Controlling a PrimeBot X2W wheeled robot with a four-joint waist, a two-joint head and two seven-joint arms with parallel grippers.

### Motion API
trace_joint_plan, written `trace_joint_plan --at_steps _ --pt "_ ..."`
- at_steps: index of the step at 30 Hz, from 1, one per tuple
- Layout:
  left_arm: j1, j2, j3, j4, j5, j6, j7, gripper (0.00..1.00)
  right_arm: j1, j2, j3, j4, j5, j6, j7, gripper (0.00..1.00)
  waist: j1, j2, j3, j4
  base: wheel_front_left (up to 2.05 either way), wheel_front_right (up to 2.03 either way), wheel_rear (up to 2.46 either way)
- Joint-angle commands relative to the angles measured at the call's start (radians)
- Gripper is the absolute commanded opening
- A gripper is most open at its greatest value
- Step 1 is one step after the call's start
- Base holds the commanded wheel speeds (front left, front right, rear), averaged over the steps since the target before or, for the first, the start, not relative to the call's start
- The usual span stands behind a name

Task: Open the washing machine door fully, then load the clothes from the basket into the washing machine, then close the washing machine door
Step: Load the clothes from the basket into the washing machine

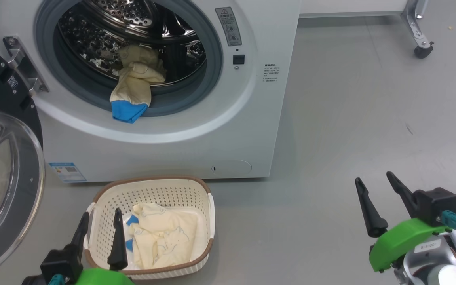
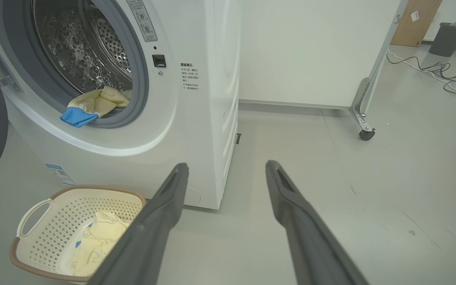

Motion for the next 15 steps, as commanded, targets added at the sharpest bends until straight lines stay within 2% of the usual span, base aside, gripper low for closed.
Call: trace_joint_plan --at_steps 1,12,15 --pt "-0.031 0.025 0.04 -0.037 0.008 0.041 -0.005 1.0 -0.027 -0.016 0.021 -0.041 -0.002 0.0 0.0 1.0 0.0001 -0.0001 0.002 -0.002 0.0 0.0 0.0" --pt "-0.055 0.02 0.04 -0.026 -0.004 0.041 -0.002 1.0 -0.027 -0.015 0.018 -0.033 0.001 0.0 -0.002 1.0 0.0001 -0.0001 0.013 0.002 0.0 0.0 0.0" --pt "-0.084 0.015 0.039 -0.005 -0.014 0.027 -0.002 1.0 -0.036 -0.015 0.019 -0.033 0.002 0.0 -0.004 1.0 0.0001 -0.0001 0.028 0.002 0.0 0.0 0.0"
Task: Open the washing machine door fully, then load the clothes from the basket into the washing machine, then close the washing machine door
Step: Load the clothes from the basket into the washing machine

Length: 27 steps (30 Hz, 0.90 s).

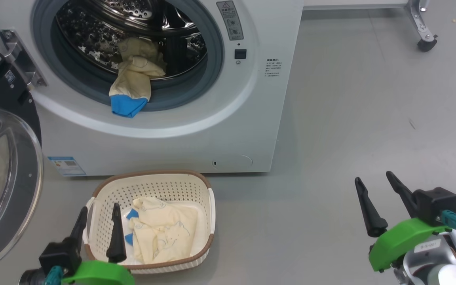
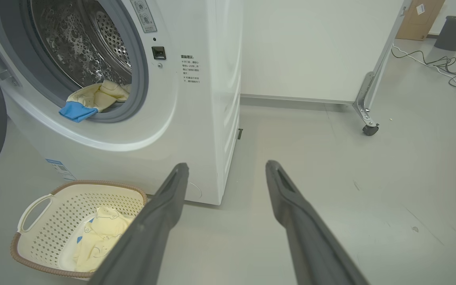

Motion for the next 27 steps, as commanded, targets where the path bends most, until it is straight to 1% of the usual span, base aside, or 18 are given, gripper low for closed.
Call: trace_joint_plan --at_steps 1,4,8,16,17,19,22,25,27 --pt "-0.077 0.012 0.042 -0.018 -0.018 0.021 -0.006 1.0 -0.04 -0.015 0.021 -0.033 0.001 0.0 -0.004 1.0 0.0001 0.0 0.013 -0.001 0.0 0.0 0.0" --pt "-0.105 0.008 0.044 0.005 -0.027 0.008 -0.006 1.0 -0.05 -0.015 0.025 -0.032 0.008 0.0 -0.004 1.0 0.0001 0.0 0.03 -0.005 0.0 0.0 0.0" --pt "-0.184 -0.002 0.042 0.075 -0.058 -0.034 0.011 1.0 -0.076 -0.015 0.032 -0.031 0.015 0.0 -0.007 1.0 0.0001 0.0 0.075 -0.015 0.0 0.0 0.0" --pt "-0.423 -0.031 0.063 0.29 -0.157 -0.156 0.057 1.0 -0.143 -0.017 0.049 -0.03 0.013 0.0 -0.022 1.0 0.0001 0.0 0.209 -0.04 0.0 0.0 0.0" --pt "-0.491 -0.038 0.079 0.344 -0.19 -0.188 0.068 1.0 -0.163 -0.021 0.052 -0.029 0.013 0.0 -0.027 1.0 0.0001 0.0 0.245 -0.046 0.0 0.0 0.0" --pt "-0.557 -0.052 0.112 0.396 -0.251 -0.233 0.076 1.0 -0.182 -0.025 0.057 -0.028 0.013 0.0 -0.032 1.0 0.0001 0.0 0.279 -0.054 0.0 0.0 0.0" --pt "-0.644 -0.056 0.156 0.48 -0.332 -0.294 0.11 1.0 -0.211 -0.026 0.069 -0.024 0.018 0.0 -0.04 1.0 0.0001 0.0 0.328 -0.075 0.0 0.0 0.0" --pt "-0.725 -0.041 0.192 0.549 -0.384 -0.324 0.131 1.0 -0.236 -0.025 0.079 -0.017 0.024 0.0 -0.049 1.0 0.0001 0.0 0.373 -0.095 0.0 0.0 0.0" --pt "-0.773 -0.021 0.204 0.593 -0.399 -0.334 0.141 1.0 -0.249 -0.025 0.087 -0.011 0.026 0.0 -0.055 1.0 0.0001 0.0 0.397 -0.107 0.0 0.0 0.0"
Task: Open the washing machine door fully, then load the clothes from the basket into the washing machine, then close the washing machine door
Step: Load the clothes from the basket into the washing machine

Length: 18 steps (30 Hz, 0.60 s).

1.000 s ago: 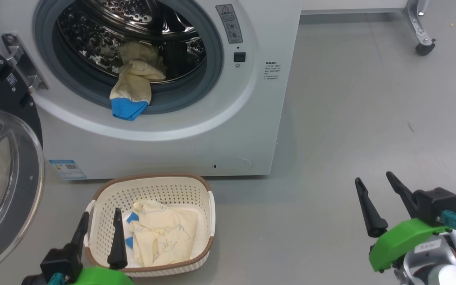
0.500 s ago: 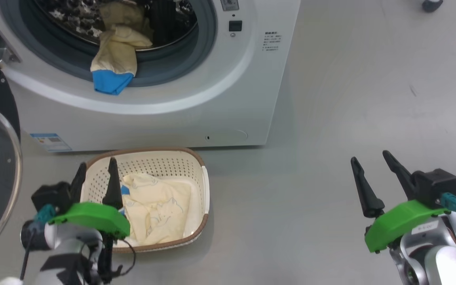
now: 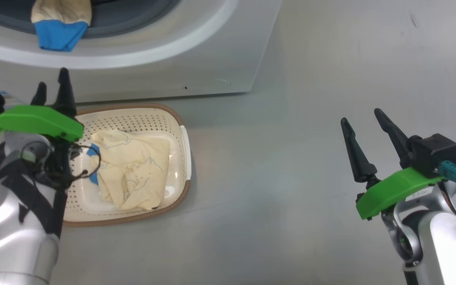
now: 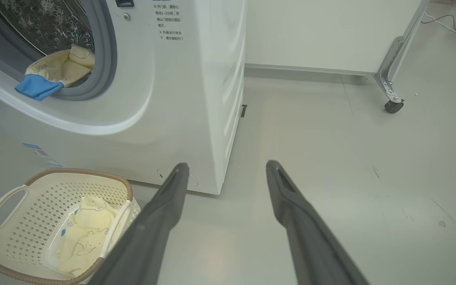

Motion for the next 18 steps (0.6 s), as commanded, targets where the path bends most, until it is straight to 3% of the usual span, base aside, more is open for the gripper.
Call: trace_joint_plan --at_steps 1,10,18 --pt "-0.06 0.054 0.05 0.006 -0.023 -0.012 0.012 1.0 -0.031 -0.013 0.028 -0.026 0.007 0.0 -0.012 1.0 -0.0002 0.0 0.052 -0.037 0.0 0.0 0.0" --pt "-0.21 0.124 0.109 0.139 -0.099 -0.036 0.037 1.0 -0.063 -0.012 0.043 -0.014 0.018 0.0 -0.025 1.0 -0.0002 0.0 0.136 -0.091 0.0 0.0 0.0" --pt "-0.28 0.151 0.146 0.193 -0.167 -0.046 0.033 1.0 -0.066 -0.01 0.06 -0.005 0.056 0.0 -0.031 1.0 -0.0002 0.0 0.183 -0.116 0.0 0.0 0.0"
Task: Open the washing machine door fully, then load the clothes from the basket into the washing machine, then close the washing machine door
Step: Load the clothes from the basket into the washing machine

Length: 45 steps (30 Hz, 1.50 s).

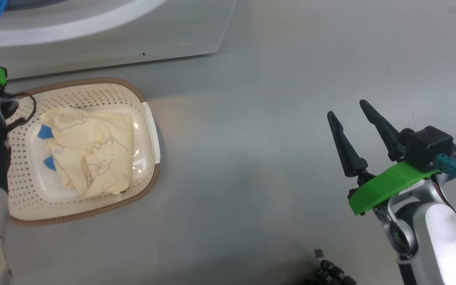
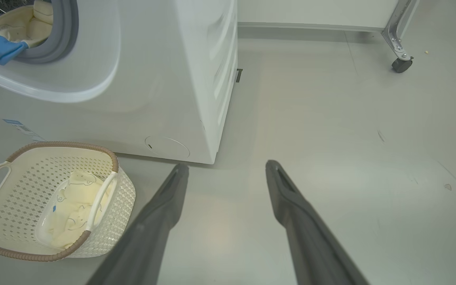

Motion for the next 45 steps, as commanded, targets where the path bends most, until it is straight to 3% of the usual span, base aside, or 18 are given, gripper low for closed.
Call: trace_joint_plan --at_steps 1,7,8,9,14,21,29,39,45 --pt "-0.023 0.054 0.028 -0.02 -0.011 -0.005 0.0 1.0 -0.015 -0.007 0.022 -0.028 0.022 0.0 -0.006 1.0 -0.0001 0.0 0.009 -0.006 0.0 0.0 0.0" --pt "-0.028 0.062 0.015 -0.078 -0.076 -0.007 0.004 1.0 -0.023 -0.008 0.026 -0.024 0.05 0.0 -0.007 1.0 -0.0001 0.0 0.027 -0.01 0.0 0.0 0.0" --pt "-0.023 0.065 0.004 -0.091 -0.081 -0.007 0.007 0.19 -0.024 -0.007 0.024 -0.023 0.052 0.0 -0.007 1.0 -0.0001 0.0 0.029 -0.01 0.0 0.0 0.0" --pt "-0.018 0.065 -0.007 -0.107 -0.094 -0.007 0.023 0.0 -0.024 -0.007 0.019 -0.02 0.052 0.0 -0.007 1.0 -0.0001 0.0 0.029 -0.009 0.0 0.0 0.0" --pt "0.0 0.096 -0.057 -0.138 -0.102 -0.007 0.024 0.0 -0.022 -0.005 0.001 -0.006 0.055 0.0 -0.005 1.0 -0.0001 0.0 0.03 -0.003 0.0 0.0 0.0" --pt "-0.025 0.137 -0.163 -0.109 0.01 -0.003 -0.016 0.0 -0.023 -0.003 -0.007 0.003 0.062 0.0 0.003 1.0 -0.0001 0.0 0.028 0.012 0.0 0.0 0.0" --pt "-0.086 0.174 -0.312 -0.15 0.209 0.081 -0.04 0.0 -0.021 -0.001 -0.001 0.017 0.072 0.0 0.003 1.0 -0.0001 0.0 0.023 0.012 0.0 0.0 0.0" --pt "-0.184 0.296 -0.455 -0.265 0.431 0.238 0.09 0.0 -0.041 0.0 0.047 0.078 0.15 0.0 -0.054 1.0 -0.0001 0.0 0.052 -0.077 0.0 0.0 0.0" --pt "-0.25 0.368 -0.487 -0.266 0.486 0.241 0.159 0.0 -0.058 0.0 0.072 0.118 0.185 0.0 -0.092 1.0 -0.0001 0.0 0.084 -0.141 0.0 0.0 0.0"
